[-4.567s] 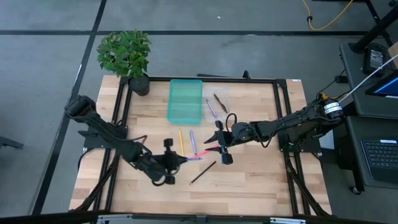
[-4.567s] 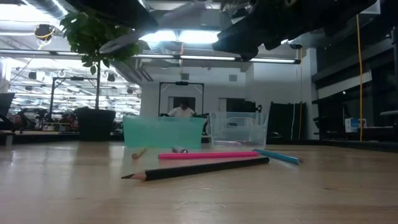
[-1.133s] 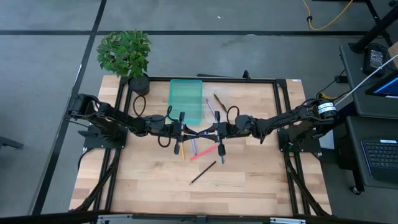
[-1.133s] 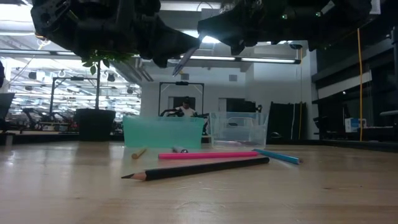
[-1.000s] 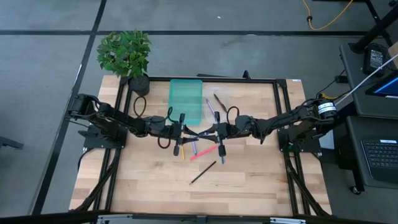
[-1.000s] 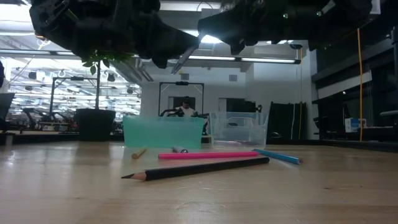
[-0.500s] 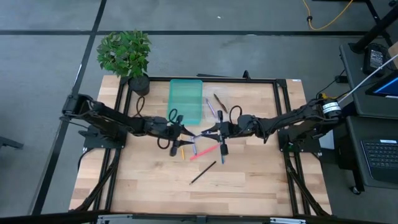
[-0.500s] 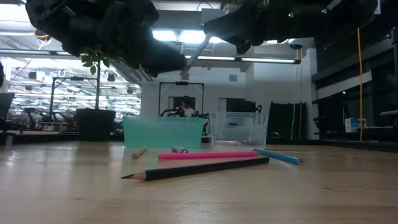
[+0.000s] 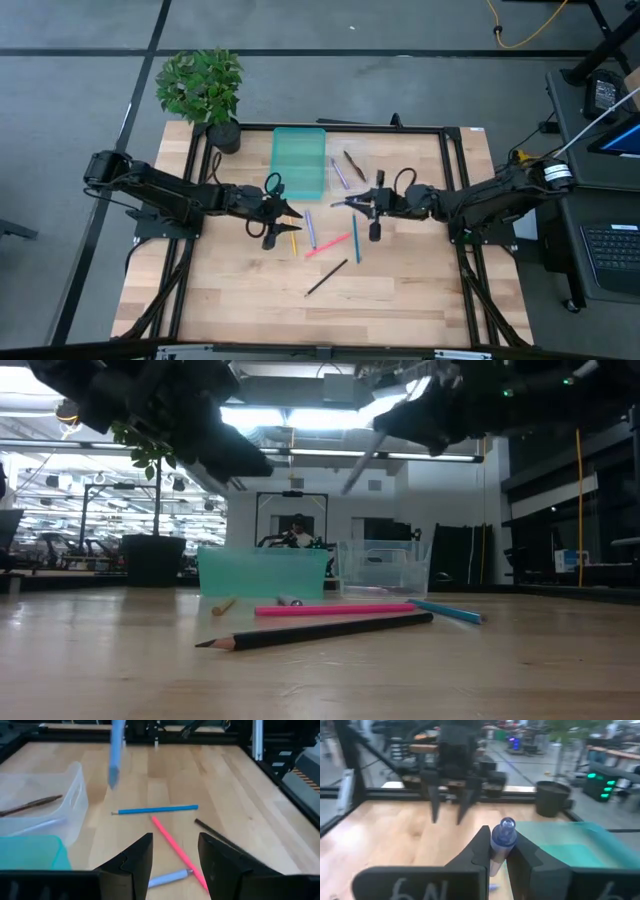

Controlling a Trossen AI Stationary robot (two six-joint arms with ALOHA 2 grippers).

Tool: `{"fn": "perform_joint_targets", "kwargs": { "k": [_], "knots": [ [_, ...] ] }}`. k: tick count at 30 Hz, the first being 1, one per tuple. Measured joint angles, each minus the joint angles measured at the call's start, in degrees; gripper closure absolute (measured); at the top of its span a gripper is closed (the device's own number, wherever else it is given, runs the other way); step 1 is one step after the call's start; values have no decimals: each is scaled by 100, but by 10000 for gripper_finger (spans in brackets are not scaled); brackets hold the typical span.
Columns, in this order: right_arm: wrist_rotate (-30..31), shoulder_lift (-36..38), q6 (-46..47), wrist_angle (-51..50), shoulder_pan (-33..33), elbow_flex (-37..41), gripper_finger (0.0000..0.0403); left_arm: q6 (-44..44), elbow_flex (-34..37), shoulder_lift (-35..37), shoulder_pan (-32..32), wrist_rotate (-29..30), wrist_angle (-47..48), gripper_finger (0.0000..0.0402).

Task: Sort pens & pencils
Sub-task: Put the blue pen into the transparent bin

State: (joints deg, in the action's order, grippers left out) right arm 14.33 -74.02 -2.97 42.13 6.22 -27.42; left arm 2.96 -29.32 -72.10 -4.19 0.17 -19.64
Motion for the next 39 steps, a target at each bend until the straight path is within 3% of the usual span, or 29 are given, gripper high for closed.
{"fn": "perform_joint_targets", "kwargs": {
  "k": [6,16,28,32,39],
  "knots": [
    [1319,326,-10,-5,276,266,365,105,2,0,-11,608,-9,252],
    [2996,357,108,-24,451,328,365,72,2,-2,-11,640,-37,252],
    [3107,352,140,-68,229,328,365,-119,2,-28,-11,642,-61,252],
    [2518,352,441,-293,-200,314,365,-162,2,-28,-11,642,-61,252],
    [1490,348,880,-2082,-1048,-435,365,-171,2,-28,-11,642,-52,252]
  ]
}}
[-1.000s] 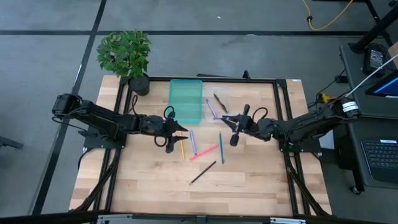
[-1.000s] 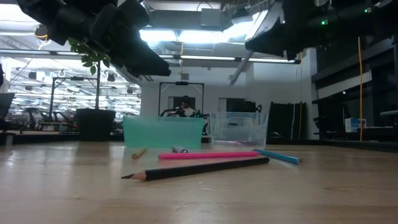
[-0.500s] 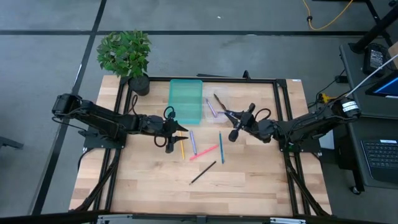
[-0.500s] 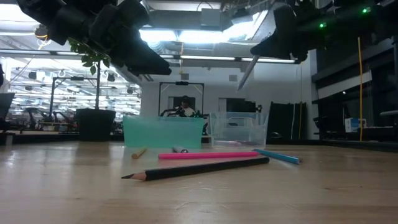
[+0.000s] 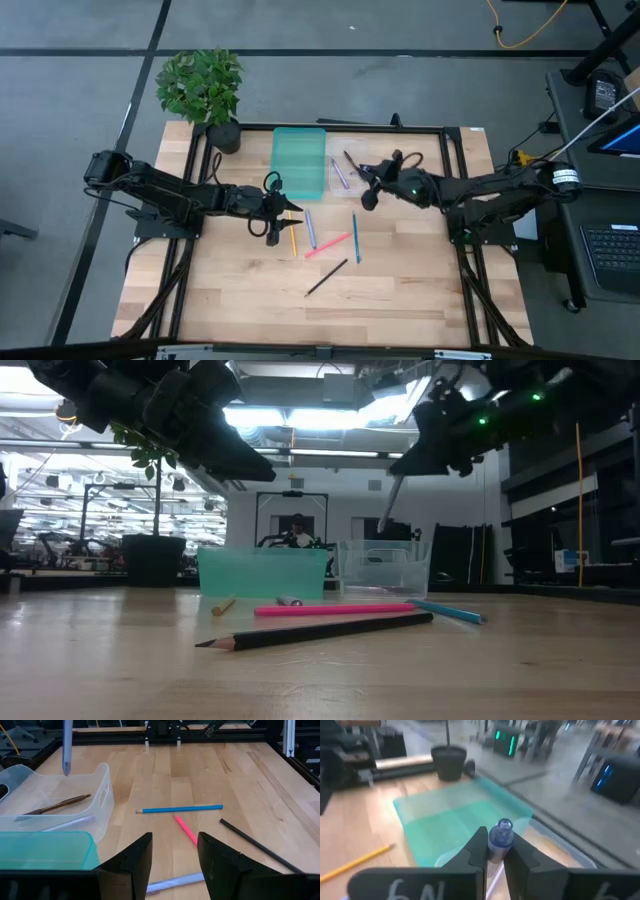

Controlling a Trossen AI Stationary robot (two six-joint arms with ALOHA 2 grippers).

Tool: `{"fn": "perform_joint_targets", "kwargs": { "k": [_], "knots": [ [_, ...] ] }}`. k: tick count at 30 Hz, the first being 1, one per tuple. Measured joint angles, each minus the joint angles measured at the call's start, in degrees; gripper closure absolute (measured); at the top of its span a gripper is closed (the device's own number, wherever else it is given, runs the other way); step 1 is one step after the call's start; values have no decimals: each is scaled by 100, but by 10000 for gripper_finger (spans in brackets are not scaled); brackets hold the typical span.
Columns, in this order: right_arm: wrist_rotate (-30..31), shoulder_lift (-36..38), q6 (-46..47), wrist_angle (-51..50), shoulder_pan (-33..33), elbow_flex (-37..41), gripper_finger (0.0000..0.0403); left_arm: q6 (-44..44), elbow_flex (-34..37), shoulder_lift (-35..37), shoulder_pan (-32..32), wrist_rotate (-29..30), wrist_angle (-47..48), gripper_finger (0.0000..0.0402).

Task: Sort pens & pencils
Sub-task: Put the blue pen into the transparent bin

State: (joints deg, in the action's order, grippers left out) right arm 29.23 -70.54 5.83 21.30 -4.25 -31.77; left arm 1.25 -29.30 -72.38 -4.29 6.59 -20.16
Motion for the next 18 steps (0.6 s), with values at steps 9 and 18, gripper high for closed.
{"fn": "perform_joint_targets", "kwargs": {
  "k": [9,18],
  "knots": [
    [-1269,-19,392,-2836,-776,-1332,365,-37,0,0,0,0,61,252],
    [-2064,-486,365,-3614,-1140,-1989,365,-41,0,0,0,-1,50,252]
  ]
}}
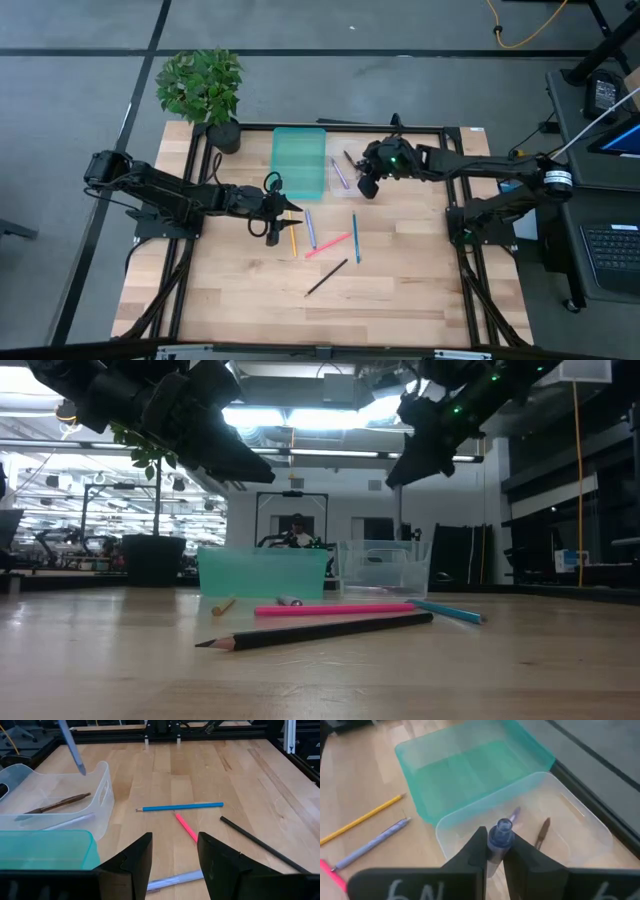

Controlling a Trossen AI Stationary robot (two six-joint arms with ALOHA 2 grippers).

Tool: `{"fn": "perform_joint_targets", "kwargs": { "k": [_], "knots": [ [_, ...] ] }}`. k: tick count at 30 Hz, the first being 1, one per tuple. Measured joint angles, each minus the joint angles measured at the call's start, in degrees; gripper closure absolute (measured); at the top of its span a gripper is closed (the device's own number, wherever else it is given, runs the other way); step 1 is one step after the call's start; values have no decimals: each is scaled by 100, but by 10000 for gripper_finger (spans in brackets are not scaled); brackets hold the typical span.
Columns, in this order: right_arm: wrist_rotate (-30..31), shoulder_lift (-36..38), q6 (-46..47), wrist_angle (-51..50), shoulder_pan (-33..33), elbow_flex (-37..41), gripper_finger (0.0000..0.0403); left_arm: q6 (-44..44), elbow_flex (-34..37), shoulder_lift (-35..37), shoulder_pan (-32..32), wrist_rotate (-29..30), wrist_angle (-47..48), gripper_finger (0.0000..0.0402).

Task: Sort pens & pencils
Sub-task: Put the blue pen into the transparent bin

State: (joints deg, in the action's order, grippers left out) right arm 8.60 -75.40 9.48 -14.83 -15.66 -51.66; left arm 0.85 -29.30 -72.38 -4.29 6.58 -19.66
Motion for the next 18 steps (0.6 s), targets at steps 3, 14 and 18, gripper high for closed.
{"fn": "perform_joint_targets", "kwargs": {
  "k": [3,14,18],
  "knots": [
    [-224,-224,-95,-95,-120,-182,365,6,0,0,0,0,-4,252],
    [-774,-1013,-252,-695,-530,-642,365,6,0,0,0,-1,-6,252],
    [-1039,-1183,-342,-673,-639,-741,365,7,0,0,0,-1,-2,252]
  ]
}}
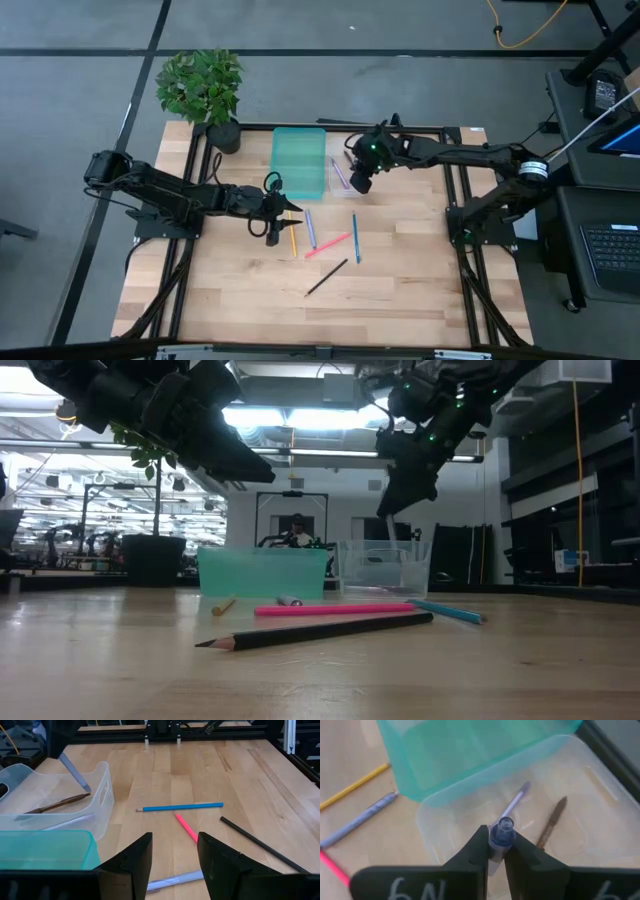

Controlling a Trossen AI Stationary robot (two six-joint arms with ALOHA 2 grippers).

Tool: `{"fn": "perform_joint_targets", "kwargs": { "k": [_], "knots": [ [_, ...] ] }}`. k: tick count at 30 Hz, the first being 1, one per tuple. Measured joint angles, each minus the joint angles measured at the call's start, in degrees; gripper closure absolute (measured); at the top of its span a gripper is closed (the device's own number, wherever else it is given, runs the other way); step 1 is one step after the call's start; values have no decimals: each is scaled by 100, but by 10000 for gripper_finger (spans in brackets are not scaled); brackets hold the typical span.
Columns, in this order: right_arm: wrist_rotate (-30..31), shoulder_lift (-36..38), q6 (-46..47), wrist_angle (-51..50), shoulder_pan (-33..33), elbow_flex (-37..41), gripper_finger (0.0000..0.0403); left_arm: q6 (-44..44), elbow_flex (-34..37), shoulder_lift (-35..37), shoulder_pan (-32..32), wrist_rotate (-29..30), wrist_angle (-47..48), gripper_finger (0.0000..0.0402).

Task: Sort pens & pencils
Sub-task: Put the blue pen into the transparent bin, then put the purple pen into the transparent bin

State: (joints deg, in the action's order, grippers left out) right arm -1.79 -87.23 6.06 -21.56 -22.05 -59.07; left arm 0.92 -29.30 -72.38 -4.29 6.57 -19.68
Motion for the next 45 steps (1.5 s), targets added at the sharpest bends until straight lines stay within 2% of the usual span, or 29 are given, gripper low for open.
{"fn": "perform_joint_targets", "kwargs": {
  "k": [10,17,22,25,38,42,45],
  "knots": [
    [-432,-371,-54,-4,-217,-33,365,-1,0,0,0,-2,2,252],
    [-434,-493,-142,8,-255,-33,364,-1,0,0,0,-2,11,252],
    [-404,-493,-67,92,-255,-33,312,-1,0,0,0,-2,13,252],
    [-288,-493,-73,101,-255,-33,297,-1,0,0,-1,-2,13,252],
    [-293,-493,114,162,-255,-33,313,1,2,0,0,-2,129,252],
    [-560,-493,-10,211,-255,-33,313,1,2,0,2,-2,127,252],
    [-1056,-418,-92,451,-254,-30,313,36,2,0,4,-2,127,252]
  ]
}}
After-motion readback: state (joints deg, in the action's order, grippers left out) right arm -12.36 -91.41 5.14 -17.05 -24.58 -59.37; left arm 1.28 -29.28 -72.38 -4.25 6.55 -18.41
